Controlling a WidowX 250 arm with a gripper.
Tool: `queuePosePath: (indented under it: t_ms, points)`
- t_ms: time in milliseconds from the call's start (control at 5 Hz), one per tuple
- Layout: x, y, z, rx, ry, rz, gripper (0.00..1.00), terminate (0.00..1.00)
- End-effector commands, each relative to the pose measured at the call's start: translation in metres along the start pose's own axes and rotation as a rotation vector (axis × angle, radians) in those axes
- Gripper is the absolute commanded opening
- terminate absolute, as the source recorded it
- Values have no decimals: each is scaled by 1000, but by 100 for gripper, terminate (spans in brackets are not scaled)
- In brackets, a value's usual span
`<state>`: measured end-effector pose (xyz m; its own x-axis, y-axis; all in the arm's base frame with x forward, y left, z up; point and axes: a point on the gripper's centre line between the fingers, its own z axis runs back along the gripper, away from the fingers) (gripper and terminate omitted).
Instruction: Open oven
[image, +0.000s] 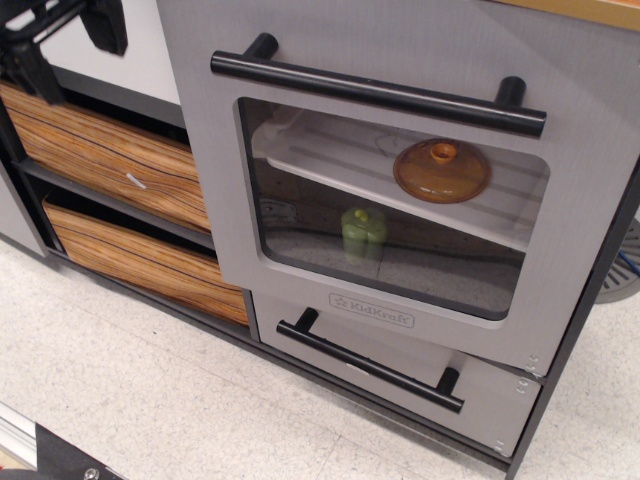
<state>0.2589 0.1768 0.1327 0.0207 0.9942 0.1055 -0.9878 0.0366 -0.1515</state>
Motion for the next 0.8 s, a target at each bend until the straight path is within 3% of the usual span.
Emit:
queuePosePath:
  t_ms: [0,200,400,600]
  points:
    - [29,-11,33,-88,-70,156,100,0]
    - [25,-19,31,-82,-43,128,100,0]
    - [0,-33,28,-64,-85,-71,100,0]
    - [-19,-39,22,-49,-85,-188,100,0]
